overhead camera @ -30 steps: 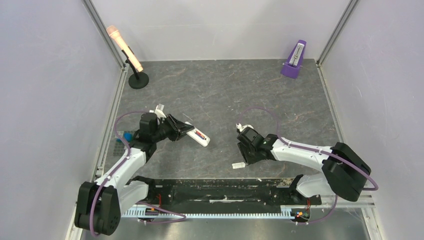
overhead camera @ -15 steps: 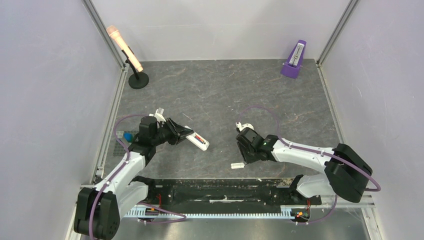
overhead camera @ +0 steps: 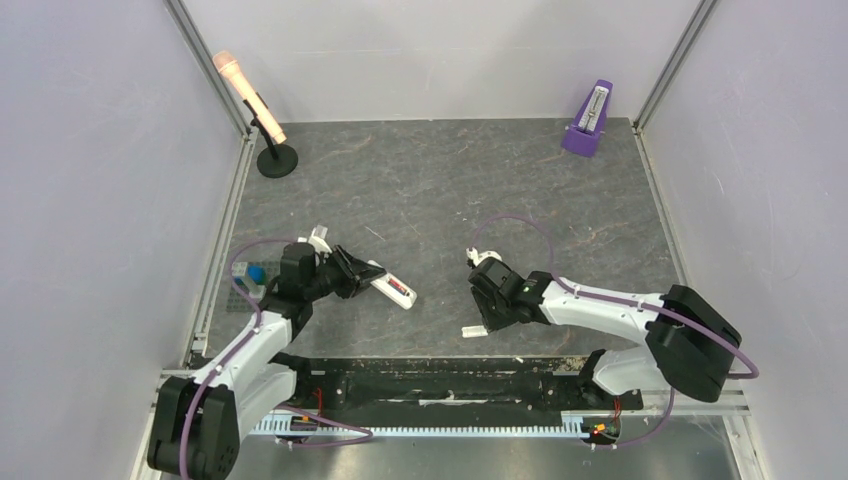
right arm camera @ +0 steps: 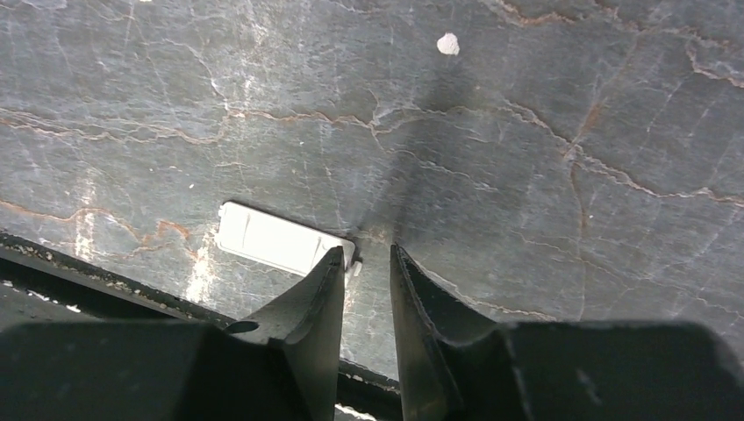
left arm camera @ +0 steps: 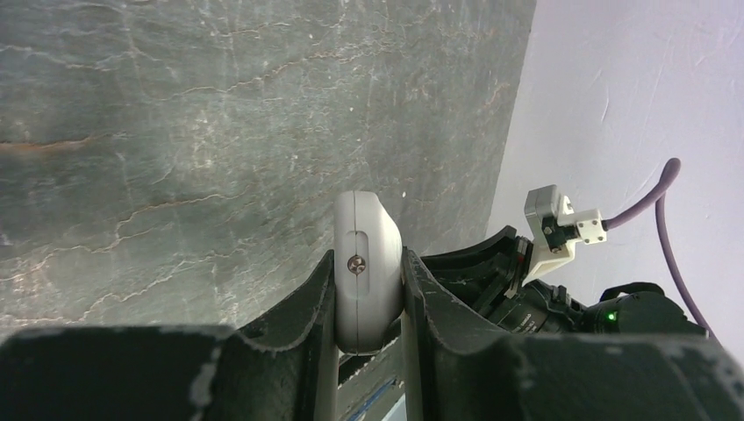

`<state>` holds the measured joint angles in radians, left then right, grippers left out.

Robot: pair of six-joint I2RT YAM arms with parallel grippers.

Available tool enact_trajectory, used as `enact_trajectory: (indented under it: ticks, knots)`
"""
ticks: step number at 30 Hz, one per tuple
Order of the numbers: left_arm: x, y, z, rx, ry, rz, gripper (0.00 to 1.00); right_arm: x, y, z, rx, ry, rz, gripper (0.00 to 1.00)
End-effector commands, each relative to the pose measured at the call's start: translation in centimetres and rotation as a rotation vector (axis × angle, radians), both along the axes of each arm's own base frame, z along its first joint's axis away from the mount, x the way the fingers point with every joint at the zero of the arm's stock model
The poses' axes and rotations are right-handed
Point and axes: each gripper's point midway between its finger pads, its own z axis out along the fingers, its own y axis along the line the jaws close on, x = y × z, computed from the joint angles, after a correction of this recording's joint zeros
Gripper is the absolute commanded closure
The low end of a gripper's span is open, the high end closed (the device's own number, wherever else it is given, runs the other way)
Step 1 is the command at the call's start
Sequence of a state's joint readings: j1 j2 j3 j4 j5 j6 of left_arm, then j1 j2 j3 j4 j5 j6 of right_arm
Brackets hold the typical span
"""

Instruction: Load the batteries into the remote control

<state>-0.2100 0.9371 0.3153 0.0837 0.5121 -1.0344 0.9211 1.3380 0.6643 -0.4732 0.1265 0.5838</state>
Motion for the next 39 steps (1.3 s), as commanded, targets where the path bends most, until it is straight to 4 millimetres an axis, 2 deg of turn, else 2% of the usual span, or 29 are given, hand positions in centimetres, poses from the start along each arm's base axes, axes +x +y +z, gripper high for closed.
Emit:
enact_trajectory:
  ticks: [1, 8, 11, 14, 18, 21, 26, 30, 35, 39]
  knots:
    - [1.0, 0.6, 1.1, -0.035, -0.077, 0.084, 0.98, -0.1, 0.8, -0.1, 0.013, 0.018, -0.005, 0.73]
    - [1.0, 1.4, 0.1, -0.083, -0.084, 0.232, 0.98, -0.8, 0.2, -1.0, -0.021, 0.06, -0.026, 0.81]
    - [0.9, 1.0, -0.3, -0.081, -0.088, 0.268, 0.98, -1.1, 0.0, -1.2, -0.024, 0.076, -0.04, 0.85]
    - [0.9, 0.4, -0.3, -0.09, -0.105, 0.299, 0.98, -1.0, -0.1, -1.0, -0.021, 0.066, -0.059, 0.83]
    - [1.3, -0.2, -0.4, -0.095, -0.133, 0.346, 0.98, -0.9, -0.1, -0.6, -0.009, 0.056, -0.068, 0.73]
    - [1.5, -0.5, -0.4, -0.079, -0.155, 0.356, 0.98, -1.1, -0.3, -0.7, -0.008, 0.059, -0.067, 0.71]
    - [1.6, -1.3, -1.3, -0.055, -0.164, 0.344, 0.98, -1.4, -0.3, -0.8, -0.003, 0.069, -0.057, 0.71]
    - [1.0, -1.8, -2.7, -0.012, -0.144, 0.326, 0.97, -1.7, -0.3, -1.3, -0.006, 0.085, -0.052, 0.77]
    - [0.0, -1.2, -4.3, 0.022, -0.122, 0.335, 0.86, -1.9, -0.4, -1.6, -0.009, 0.096, -0.063, 0.91]
    - [-0.9, -0.6, -5.4, 0.061, -0.095, 0.336, 0.7, -1.7, -0.3, -1.5, 0.0, 0.091, -0.075, 0.97]
